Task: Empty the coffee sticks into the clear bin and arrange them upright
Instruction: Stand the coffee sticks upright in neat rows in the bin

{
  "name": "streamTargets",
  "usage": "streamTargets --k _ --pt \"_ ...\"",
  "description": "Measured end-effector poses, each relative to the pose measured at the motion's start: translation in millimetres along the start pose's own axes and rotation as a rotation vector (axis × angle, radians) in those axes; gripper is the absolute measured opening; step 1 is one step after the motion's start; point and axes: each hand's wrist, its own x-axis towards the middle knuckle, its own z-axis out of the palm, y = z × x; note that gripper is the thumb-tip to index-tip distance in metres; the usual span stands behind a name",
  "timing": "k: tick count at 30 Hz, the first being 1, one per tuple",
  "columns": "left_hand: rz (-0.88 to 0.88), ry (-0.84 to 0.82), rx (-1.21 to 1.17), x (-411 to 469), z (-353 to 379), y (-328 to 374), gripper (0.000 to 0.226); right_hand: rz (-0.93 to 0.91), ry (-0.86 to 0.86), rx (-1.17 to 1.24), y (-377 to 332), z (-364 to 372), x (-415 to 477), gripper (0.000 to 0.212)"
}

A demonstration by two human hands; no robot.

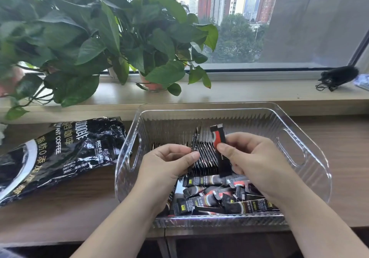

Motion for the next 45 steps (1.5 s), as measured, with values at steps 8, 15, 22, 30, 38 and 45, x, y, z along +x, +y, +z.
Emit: streamTargets --k 8,15,22,30,38,45 --pt "-0.090 -0.132 -0.086 -3 3 5 0.016 0.078 -0.052 0.344 2 21 14 0.016" --pt "-0.091 -0.174 -0.045 -1 2 3 0.029 0.081 0.005 0.304 4 25 9 0.008" --pt "-0.070 -0.146 0.013 0 2 1 0.029 0.079 0.027 0.187 3 24 7 0.002" --pt "-0.058 0.005 0.004 3 1 -2 0.032 0.000 0.005 -0.190 3 14 7 0.007" --pt "-0.067 0.149 0.000 6 -2 -5 0.026 -0.203 -0.291 -1.176 20 -9 15 0.026" --pt "-0.062 0.165 0.031 5 -2 -5 0.025 -0.256 -0.405 -1.351 19 12 13 0.031"
